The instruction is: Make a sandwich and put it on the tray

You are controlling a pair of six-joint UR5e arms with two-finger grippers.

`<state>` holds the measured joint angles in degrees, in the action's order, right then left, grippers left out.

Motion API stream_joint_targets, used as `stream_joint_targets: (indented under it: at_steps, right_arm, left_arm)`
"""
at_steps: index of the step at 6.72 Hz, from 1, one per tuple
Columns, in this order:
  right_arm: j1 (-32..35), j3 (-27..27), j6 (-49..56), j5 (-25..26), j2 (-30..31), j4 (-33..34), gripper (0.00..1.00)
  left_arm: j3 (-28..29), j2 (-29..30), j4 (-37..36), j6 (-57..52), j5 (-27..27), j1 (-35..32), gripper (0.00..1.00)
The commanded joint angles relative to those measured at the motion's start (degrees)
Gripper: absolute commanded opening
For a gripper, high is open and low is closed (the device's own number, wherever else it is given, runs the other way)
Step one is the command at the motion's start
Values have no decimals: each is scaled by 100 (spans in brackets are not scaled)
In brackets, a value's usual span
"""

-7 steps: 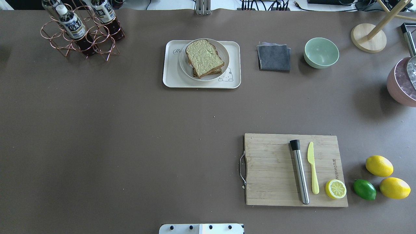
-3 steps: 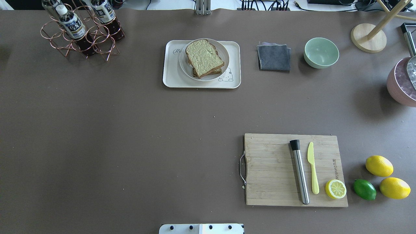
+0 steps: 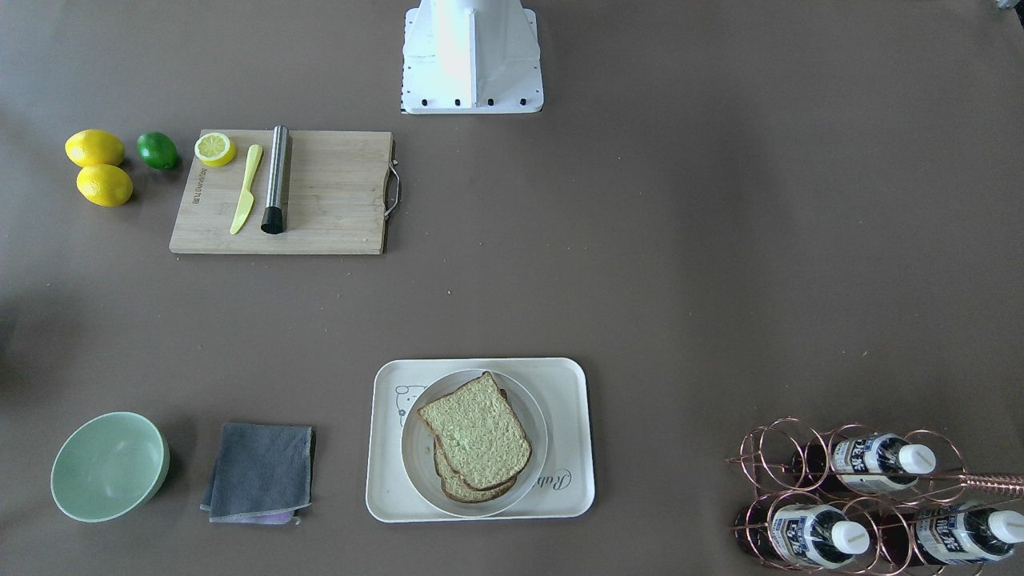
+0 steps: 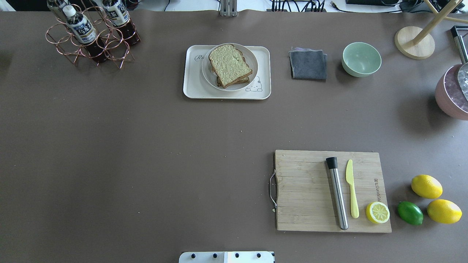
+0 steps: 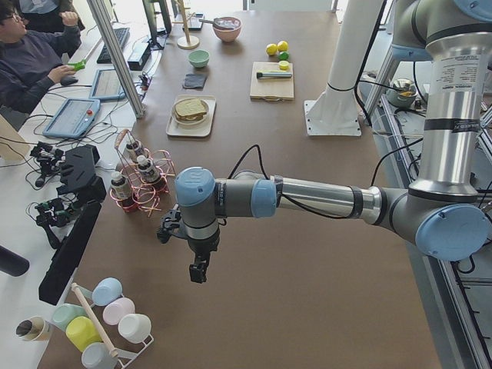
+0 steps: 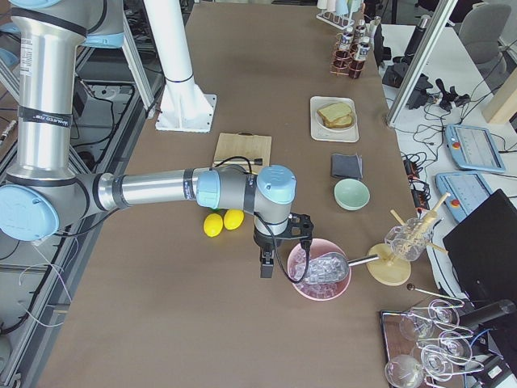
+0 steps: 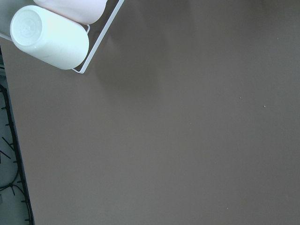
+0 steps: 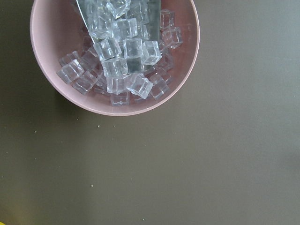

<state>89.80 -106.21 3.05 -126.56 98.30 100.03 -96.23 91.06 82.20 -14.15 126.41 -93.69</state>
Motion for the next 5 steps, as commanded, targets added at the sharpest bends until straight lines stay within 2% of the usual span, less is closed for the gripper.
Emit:
stream_joint_targets:
  at_steps: [1, 2, 3, 5]
  right_arm:
    - [-6, 21, 3, -18, 40, -176, 100]
    - [-6, 21, 3, -27, 41, -176, 100]
    - [-6, 21, 11, -27, 41, -168, 100]
    - [-6, 21, 11, -27, 41, -168, 100]
  left_arm:
    - [-19, 0, 6, 0, 7, 0, 98]
    - [-28, 0, 6, 0, 50, 0, 98]
    - [7, -9, 6, -9, 381, 0, 98]
    - [7, -9, -2, -9, 472, 0, 98]
